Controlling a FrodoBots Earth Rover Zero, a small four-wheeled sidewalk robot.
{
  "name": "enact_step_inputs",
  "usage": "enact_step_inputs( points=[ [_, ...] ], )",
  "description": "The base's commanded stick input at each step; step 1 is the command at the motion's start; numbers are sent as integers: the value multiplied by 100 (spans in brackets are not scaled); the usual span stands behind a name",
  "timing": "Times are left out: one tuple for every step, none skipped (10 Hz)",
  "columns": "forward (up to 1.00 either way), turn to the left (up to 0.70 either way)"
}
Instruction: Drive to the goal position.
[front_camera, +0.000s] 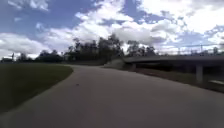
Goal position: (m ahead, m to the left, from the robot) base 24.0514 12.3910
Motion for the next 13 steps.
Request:
enact_step_inputs(
  points=[
    [100, 10],
    [100, 11],
    [100, 11],
    [100, 11],
    [100, 11],
    [100, 11],
    [100, 11],
    [100, 11],
    [100, 11],
    [100, 11],
    [100, 11],
    [100, 11],
    [100, 11]
  ],
)
